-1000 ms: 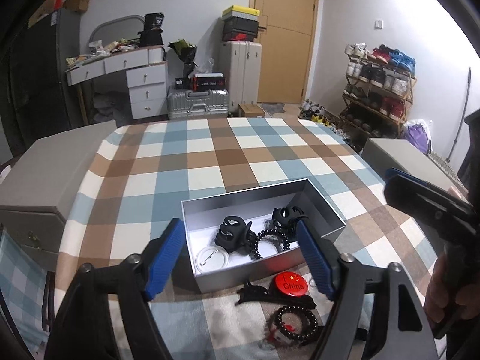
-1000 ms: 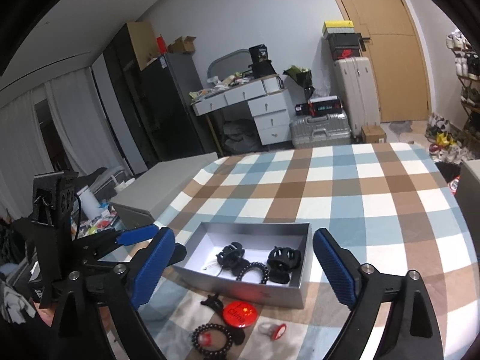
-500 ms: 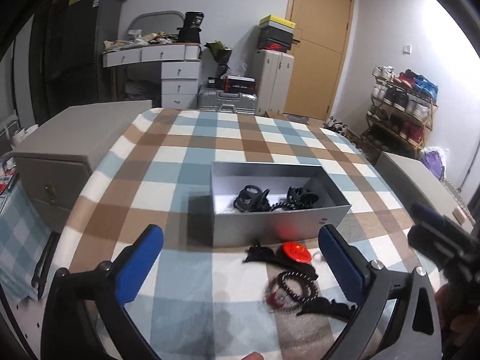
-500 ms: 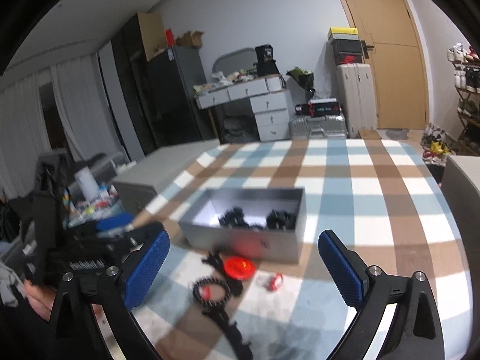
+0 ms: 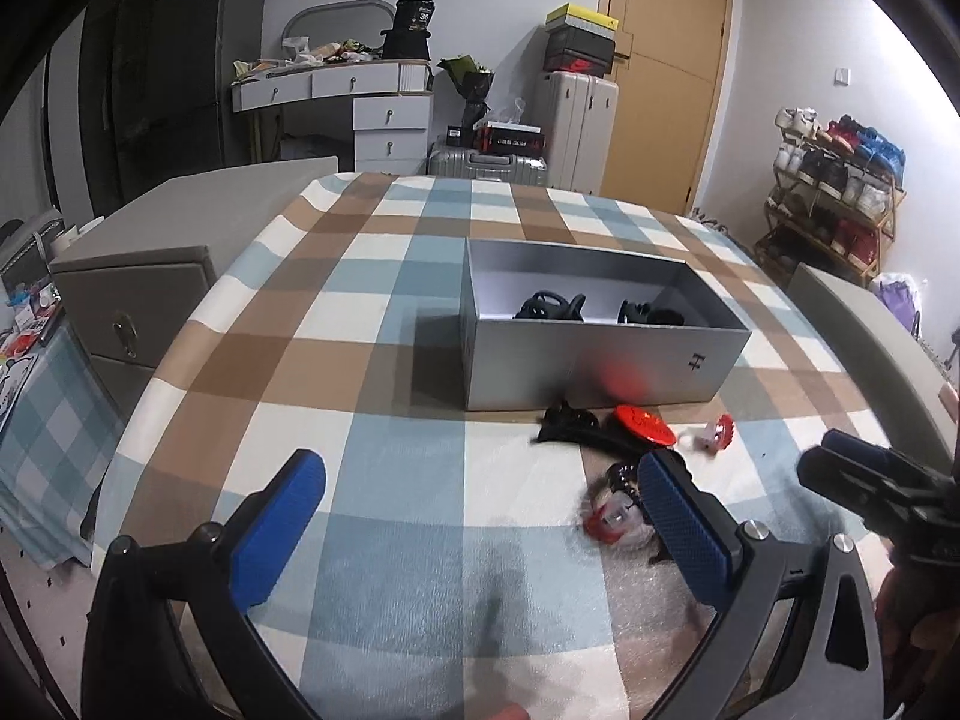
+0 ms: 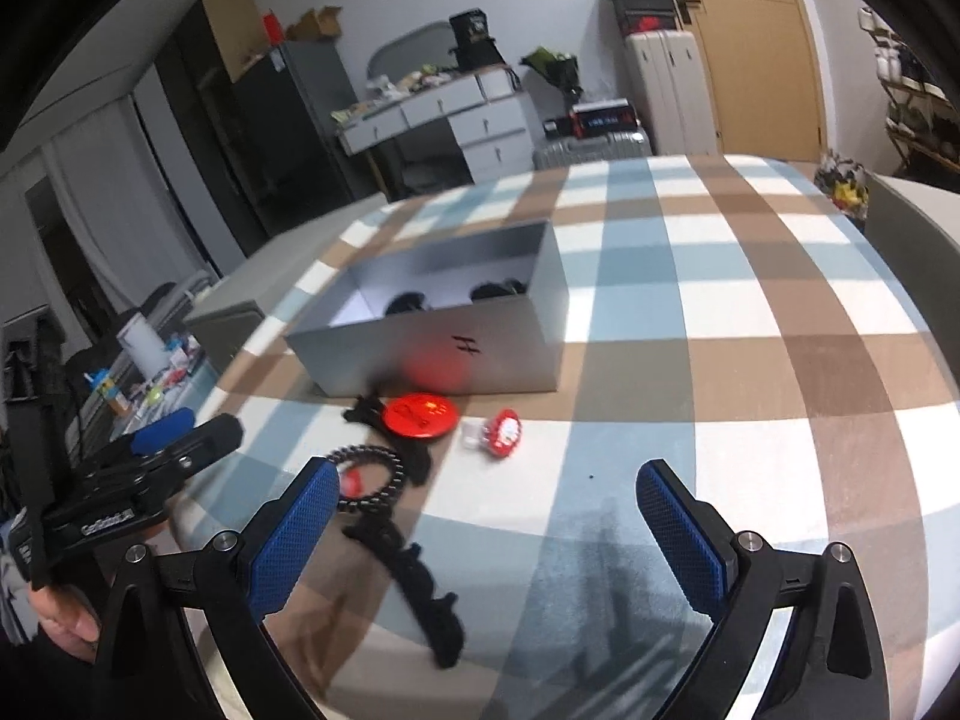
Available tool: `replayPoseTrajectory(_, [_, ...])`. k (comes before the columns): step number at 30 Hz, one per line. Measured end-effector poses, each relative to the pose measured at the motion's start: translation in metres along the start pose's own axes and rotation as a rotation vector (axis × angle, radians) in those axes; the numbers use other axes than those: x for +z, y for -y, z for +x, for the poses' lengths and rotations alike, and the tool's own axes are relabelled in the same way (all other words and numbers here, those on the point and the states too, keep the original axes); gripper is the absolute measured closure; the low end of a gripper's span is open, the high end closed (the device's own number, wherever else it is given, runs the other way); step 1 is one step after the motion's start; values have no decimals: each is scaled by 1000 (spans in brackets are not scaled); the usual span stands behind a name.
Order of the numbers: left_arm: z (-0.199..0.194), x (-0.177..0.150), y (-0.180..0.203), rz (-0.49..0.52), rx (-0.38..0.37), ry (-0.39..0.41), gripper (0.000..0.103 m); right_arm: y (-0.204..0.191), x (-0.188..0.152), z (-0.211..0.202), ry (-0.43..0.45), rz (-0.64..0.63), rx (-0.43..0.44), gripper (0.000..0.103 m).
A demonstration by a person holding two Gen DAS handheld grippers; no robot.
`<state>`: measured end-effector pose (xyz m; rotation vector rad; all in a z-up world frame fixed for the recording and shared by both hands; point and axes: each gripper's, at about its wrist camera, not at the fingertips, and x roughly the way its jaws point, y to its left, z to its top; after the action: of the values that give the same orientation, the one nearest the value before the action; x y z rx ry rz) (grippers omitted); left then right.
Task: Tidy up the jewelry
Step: 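Lower the right gripper onto the red ring and close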
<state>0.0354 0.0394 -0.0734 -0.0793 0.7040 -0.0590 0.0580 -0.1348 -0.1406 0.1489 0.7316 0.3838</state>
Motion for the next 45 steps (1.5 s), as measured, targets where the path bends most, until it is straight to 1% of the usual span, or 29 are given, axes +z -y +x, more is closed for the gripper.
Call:
replayPoseTrajectory(2, [3, -3, 1, 13, 43, -22, 2, 4, 3, 10, -38, 24, 1, 3])
replayPoseTrajectory(5, [4, -6, -1, 14, 44, -33, 2, 8, 7, 21, -69, 47, 6, 3])
replayPoseTrajectory(8, [7, -8, -2, 14, 51, -51, 2, 4, 11, 30, -83, 21, -14, 3])
replayPoseTrajectory(10, [10, -9, -4, 14, 45, -68, 2, 0, 15, 38, -111, 3, -27, 7])
replayPoseTrajectory(11, [11, -10, -4, 12, 47, -72, 2, -1, 17, 40, -120, -2, -31, 10])
replayPoseTrajectory(14, [13, -11, -8, -8, 37, -91, 2, -6, 20, 46, -132, -22, -42, 15])
replayPoseTrajectory(16, [14, -11, -11, -30, 21, -107, 2, -7, 21, 50, -144, -24, -42, 23])
replayPoseTrajectory(18, [14, -12, -12, -37, 19, -112, 2, -6, 20, 55, -166, -21, -48, 33])
replayPoseTrajectory(20, [13, -13, -12, -35, 25, -110, 2, -7, 19, 54, -158, -26, -59, 35])
replayPoseTrajectory(22, [11, -15, -13, -41, 21, -116, 2, -6, 19, 54, -157, -25, -69, 40])
replayPoseTrajectory(24, [11, -15, -14, -43, 19, -119, 2, -5, 19, 54, -155, -24, -80, 56])
replayPoseTrajectory(25, [12, -14, -15, -43, 20, -119, 2, -5, 19, 54, -155, -25, -85, 61])
replayPoseTrajectory(26, [12, -14, -15, -42, 21, -117, 2, -4, 18, 54, -156, -24, -87, 72])
replayPoseTrajectory(27, [11, -14, -15, -40, 21, -116, 2, -3, 18, 53, -154, -19, -75, 80])
replayPoseTrajectory(28, [10, -14, -14, -39, 20, -114, 2, -3, 17, 53, -152, -15, -61, 82])
replayPoseTrajectory(30, [10, -12, -15, -38, 15, -112, 2, -3, 16, 50, -136, -21, -61, 92])
replayPoseTrajectory(32, [8, -10, -15, -38, 6, -110, 2, -4, 16, 48, -127, -30, -69, 95])
replayPoseTrajectory(36, [7, -1, -9, -21, -50, -114, 2, 3, 14, 40, -99, -3, -45, 96])
replayPoseTrajectory(39, [7, 9, 2, 17, -101, -115, 2, 9, 14, 33, -77, 13, -29, 96])
replayPoseTrajectory(40, [8, 13, 9, 39, -134, -123, 2, 10, 14, 30, -69, 16, -23, 96])
replayPoseTrajectory(42, [11, 18, 17, 62, -169, -137, 2, 14, 14, 22, -45, 24, -9, 96])
replayPoseTrajectory(45, [23, 25, 38, 143, -221, -178, 2, 20, 14, 10, -10, 40, 9, 96])
